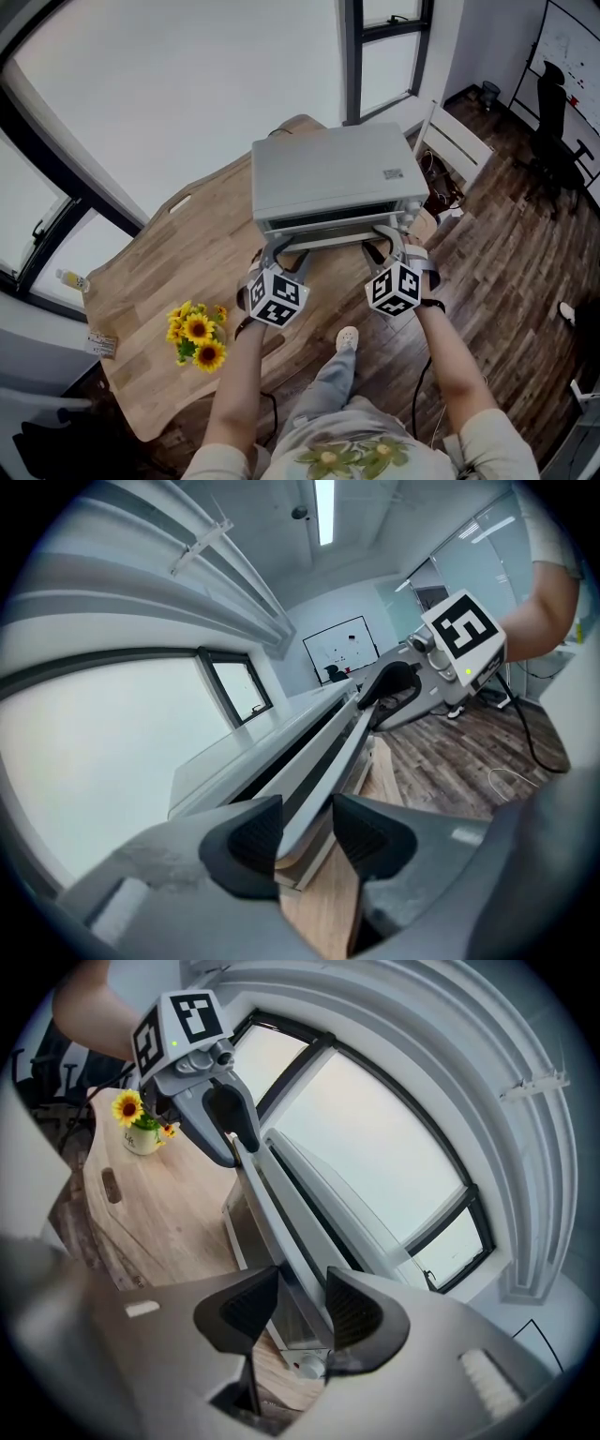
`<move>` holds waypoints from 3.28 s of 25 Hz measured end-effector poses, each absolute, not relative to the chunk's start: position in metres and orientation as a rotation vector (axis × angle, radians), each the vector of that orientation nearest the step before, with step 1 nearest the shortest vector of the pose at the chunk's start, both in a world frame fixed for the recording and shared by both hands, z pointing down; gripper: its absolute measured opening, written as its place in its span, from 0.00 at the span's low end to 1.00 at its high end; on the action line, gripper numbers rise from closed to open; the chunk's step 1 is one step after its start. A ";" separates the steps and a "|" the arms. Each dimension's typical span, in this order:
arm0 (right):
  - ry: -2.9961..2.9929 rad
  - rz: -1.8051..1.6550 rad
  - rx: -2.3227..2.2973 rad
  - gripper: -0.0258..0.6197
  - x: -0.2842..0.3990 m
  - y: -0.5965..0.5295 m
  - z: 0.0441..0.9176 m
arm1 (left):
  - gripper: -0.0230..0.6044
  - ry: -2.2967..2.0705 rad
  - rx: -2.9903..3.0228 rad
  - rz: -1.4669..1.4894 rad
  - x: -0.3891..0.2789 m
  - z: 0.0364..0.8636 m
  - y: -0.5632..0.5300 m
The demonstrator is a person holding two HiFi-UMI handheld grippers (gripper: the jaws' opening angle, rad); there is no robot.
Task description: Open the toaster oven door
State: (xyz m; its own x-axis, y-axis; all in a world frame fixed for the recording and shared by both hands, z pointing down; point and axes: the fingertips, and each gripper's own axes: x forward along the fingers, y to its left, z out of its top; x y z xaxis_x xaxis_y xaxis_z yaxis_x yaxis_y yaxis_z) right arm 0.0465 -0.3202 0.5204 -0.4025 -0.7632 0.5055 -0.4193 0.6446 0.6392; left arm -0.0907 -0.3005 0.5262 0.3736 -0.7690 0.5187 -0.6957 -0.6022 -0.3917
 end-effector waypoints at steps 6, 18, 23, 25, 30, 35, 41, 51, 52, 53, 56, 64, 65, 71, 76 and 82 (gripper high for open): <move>-2.051 -0.520 0.941 0.28 0.048 -0.308 0.524 | 0.32 1.352 -2.513 -1.026 -0.089 0.530 -0.288; -2.051 -0.527 0.960 0.28 0.050 -0.301 0.529 | 0.31 1.377 -2.490 -1.018 -0.088 0.535 -0.280; -2.050 -0.530 0.959 0.28 0.051 -0.298 0.529 | 0.31 1.379 -2.492 -1.024 -0.087 0.536 -0.277; -2.052 -0.529 0.958 0.28 0.051 -0.297 0.530 | 0.31 1.378 -2.494 -1.031 -0.087 0.537 -0.276; -2.054 -0.522 0.958 0.28 0.051 -0.294 0.532 | 0.31 1.382 -2.498 -1.037 -0.087 0.539 -0.273; -2.051 -0.517 0.958 0.28 0.052 -0.289 0.535 | 0.31 1.383 -2.501 -1.041 -0.086 0.543 -0.267; -2.040 -0.514 0.957 0.28 0.053 -0.282 0.539 | 0.31 1.382 -2.504 -1.047 -0.086 0.546 -0.261; -2.026 -0.502 0.941 0.28 0.056 -0.271 0.547 | 0.31 1.375 -2.505 -1.061 -0.082 0.554 -0.249; -2.025 -0.503 0.943 0.28 0.056 -0.270 0.547 | 0.31 1.375 -2.505 -1.063 -0.082 0.555 -0.247; -2.024 -0.504 0.945 0.28 0.056 -0.268 0.548 | 0.31 1.375 -2.506 -1.065 -0.082 0.556 -0.246; -2.023 -0.502 0.944 0.28 0.057 -0.265 0.552 | 0.31 1.370 -2.508 -1.073 -0.081 0.560 -0.242; -2.029 -0.509 0.944 0.27 0.058 -0.255 0.561 | 0.30 1.355 -2.510 -1.105 -0.080 0.570 -0.232; -2.030 -0.511 0.944 0.27 0.058 -0.254 0.562 | 0.30 1.354 -2.510 -1.109 -0.080 0.570 -0.231; -2.026 -0.493 0.930 0.27 0.060 -0.248 0.565 | 0.30 1.339 -2.516 -1.135 -0.078 0.575 -0.226; -2.037 -0.471 0.891 0.28 0.057 -0.236 0.565 | 0.30 1.328 -2.525 -1.151 -0.077 0.580 -0.222; -2.092 -0.550 0.909 0.28 0.051 -0.225 0.538 | 0.30 1.326 -2.528 -1.158 -0.077 0.581 -0.219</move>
State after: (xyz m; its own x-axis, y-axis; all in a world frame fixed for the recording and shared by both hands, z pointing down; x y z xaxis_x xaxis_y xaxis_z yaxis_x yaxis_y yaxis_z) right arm 0.0506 -0.2247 0.5378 -0.4446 -0.7546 0.4826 -0.4198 0.6515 0.6319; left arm -0.0768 -0.2187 0.5808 0.3475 -0.7286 0.5902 -0.6826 -0.6281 -0.3736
